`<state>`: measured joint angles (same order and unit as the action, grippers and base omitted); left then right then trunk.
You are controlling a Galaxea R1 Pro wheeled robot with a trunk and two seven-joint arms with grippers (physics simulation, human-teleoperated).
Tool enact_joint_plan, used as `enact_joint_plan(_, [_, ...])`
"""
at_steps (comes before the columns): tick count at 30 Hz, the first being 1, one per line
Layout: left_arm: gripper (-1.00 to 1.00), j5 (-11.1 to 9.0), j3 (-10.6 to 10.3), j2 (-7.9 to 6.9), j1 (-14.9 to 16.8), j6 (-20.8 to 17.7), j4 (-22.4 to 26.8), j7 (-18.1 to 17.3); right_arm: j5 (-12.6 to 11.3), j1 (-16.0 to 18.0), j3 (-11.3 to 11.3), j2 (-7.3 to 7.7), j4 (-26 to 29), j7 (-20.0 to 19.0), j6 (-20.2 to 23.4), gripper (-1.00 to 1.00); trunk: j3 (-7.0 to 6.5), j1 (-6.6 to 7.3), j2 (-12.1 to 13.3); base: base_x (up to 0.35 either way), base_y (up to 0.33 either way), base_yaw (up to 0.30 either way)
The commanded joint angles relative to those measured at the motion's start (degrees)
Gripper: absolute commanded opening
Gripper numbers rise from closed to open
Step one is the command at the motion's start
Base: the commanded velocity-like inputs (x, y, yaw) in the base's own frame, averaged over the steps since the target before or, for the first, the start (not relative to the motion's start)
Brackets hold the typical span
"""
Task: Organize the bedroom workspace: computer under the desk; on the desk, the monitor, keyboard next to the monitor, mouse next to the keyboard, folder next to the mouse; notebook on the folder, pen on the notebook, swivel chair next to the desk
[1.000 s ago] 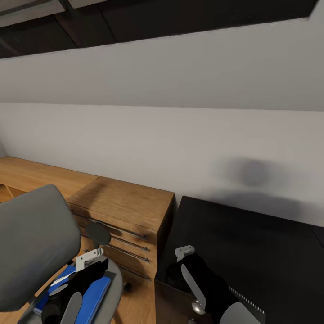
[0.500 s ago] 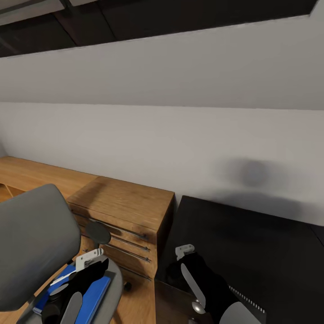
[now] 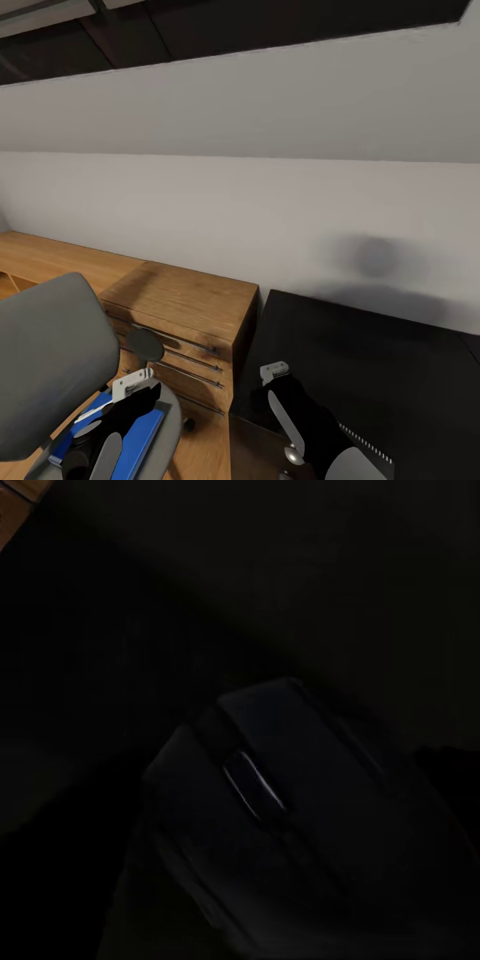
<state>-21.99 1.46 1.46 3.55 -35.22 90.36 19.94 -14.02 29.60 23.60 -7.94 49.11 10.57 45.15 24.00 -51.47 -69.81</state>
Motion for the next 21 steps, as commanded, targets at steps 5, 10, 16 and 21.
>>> enact_joint_plan(5, [1.00, -0.60, 0.03, 0.03, 0.04, -0.20, 0.08, 0.45, -1.45, 0.02, 0.13, 0.03, -0.77, 0.43, 0.03, -1.00, 0.08, -0.01, -0.03, 0.000, 0.000, 0.000])
enact_joint_plan(10, [1.00, -0.61, 0.03, 0.03, 0.05, -0.20, 0.09, 0.45, -1.45, 0.02, 0.13, 0.03, -0.77, 0.41, 0.03, -1.00, 0.08, -0.01, -0.03, 0.000, 0.000, 0.000])
enact_joint_plan(16, [1.00, -0.64, 0.03, 0.04, 0.05, -0.20, 0.08, 0.45, -1.45, 0.02, 0.13, 0.03, -0.77, 0.41, 0.03, -1.00, 0.08, -0.01, -0.03, 0.000, 0.000, 0.000])
enact_joint_plan(21, [1.00, -0.65, 0.03, 0.04, 0.02, -0.20, 0.08, 0.45, -1.38, 0.02, 0.13, 0.03, -0.71, 0.41, 0.03, -1.00, 0.08, -0.01, -0.03, 0.000, 0.000, 0.000])
